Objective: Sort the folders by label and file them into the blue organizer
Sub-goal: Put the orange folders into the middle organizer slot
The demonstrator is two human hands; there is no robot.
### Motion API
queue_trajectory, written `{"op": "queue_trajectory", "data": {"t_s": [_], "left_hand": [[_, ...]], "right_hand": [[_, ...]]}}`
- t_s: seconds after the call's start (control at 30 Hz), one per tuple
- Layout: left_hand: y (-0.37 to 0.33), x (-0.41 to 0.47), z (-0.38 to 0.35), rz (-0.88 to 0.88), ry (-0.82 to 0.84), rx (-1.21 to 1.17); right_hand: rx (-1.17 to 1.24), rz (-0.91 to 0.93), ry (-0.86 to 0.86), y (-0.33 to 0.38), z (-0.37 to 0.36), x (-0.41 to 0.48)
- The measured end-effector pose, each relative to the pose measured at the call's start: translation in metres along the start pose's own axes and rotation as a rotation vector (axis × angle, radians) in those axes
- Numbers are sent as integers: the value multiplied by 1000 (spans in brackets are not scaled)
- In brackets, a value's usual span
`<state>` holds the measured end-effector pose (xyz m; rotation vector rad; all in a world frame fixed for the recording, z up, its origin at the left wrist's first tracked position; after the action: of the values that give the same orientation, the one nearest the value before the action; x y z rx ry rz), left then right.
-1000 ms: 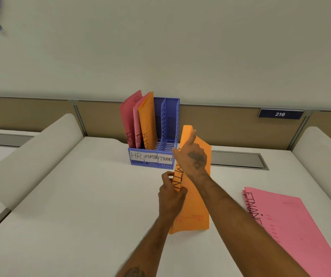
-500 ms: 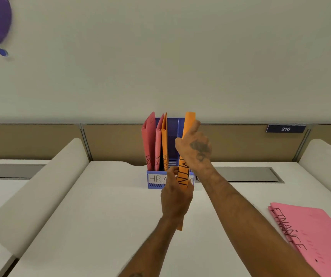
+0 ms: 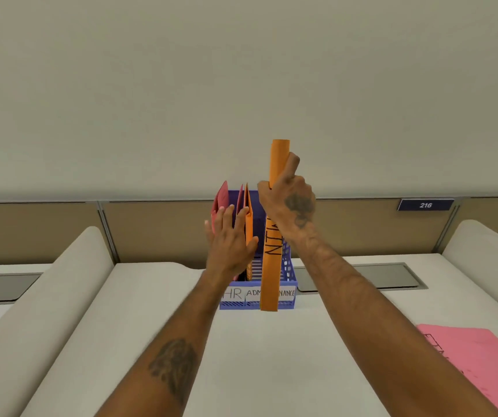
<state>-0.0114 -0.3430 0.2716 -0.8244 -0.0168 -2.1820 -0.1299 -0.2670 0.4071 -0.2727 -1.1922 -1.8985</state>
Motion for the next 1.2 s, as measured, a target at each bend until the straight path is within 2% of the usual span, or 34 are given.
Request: {"op": "queue_trajectory", "data": {"t_s": [0.1,0.23,0.43,0.67,1.2], "left_hand": [[20,26,-26,-77,171,141],[32,36,-51,-156,259,226],[45,30,-68,-191,203,352],[51,28,-67,-204,141,379],[51,25,-64,-207,134,364]], "right_hand": [[43,-3,-25,-11,-25,9],[79,32,-38,-22,-59,16],[118,1,-57,-41,-98,23],[140,21,-86,-62,-131,14],[-15,-35,78,-118,-189,-27]]}}
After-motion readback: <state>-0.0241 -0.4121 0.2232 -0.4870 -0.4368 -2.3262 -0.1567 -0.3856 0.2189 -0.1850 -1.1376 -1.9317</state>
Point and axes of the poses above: each hand's wrist, its own x-axis towards the middle knuckle, its own z-axis out of the back of the hand, y = z × x, the point moved 10 cm from there along x, towards the middle knuckle, and after that the axes turned 10 degrees about -z, right-handed, at the moved point
